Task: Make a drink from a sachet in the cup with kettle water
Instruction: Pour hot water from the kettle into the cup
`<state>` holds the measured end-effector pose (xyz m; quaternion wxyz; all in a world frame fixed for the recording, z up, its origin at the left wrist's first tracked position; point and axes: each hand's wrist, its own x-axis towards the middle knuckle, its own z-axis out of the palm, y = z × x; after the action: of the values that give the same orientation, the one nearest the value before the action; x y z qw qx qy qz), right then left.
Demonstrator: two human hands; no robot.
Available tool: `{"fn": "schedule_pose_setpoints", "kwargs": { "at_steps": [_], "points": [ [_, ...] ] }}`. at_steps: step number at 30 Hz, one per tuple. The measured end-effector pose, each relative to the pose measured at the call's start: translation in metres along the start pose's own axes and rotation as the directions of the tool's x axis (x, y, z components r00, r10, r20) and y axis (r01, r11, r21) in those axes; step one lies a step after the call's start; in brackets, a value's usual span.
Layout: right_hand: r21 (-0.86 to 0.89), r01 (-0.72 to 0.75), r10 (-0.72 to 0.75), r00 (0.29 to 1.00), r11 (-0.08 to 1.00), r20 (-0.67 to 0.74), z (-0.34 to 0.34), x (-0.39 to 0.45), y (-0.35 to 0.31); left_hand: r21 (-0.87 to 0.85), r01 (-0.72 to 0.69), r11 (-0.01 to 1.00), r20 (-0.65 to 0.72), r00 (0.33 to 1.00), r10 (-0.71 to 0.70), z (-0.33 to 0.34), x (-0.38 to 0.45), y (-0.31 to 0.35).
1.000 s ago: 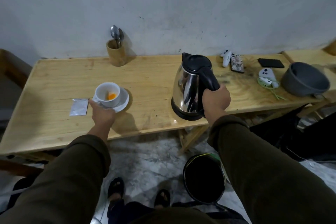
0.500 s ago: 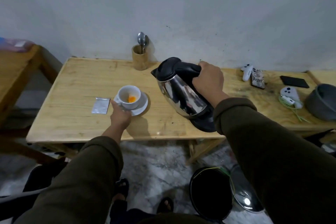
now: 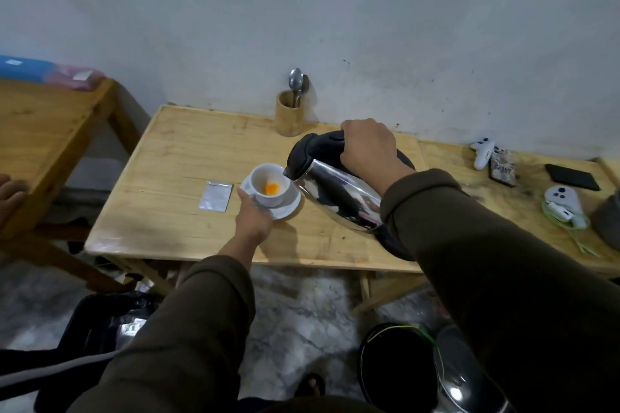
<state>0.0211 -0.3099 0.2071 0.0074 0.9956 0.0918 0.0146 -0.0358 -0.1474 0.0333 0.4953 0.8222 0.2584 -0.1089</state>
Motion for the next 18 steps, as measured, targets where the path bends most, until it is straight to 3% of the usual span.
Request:
{"fn": "schedule_pose_setpoints", "kwargs": {
  "at_steps": [6, 18],
  "points": [
    [-0.094, 0.012, -0.011, 1.000, 0.995, 0.011, -0.002, 0.007, -0.018, -0.020, 0.043, 0.999, 0.036, 0.998, -0.042, -0.002, -0.001, 0.002],
    [-0.108, 0.035, -0.032, 0.999, 0.994, 0.028, -0.007, 0.007, -0.030, -0.032, 0.038, 0.999, 0.047, 0.998, -0.037, -0.006, -0.006, 0.005]
  ]
}}
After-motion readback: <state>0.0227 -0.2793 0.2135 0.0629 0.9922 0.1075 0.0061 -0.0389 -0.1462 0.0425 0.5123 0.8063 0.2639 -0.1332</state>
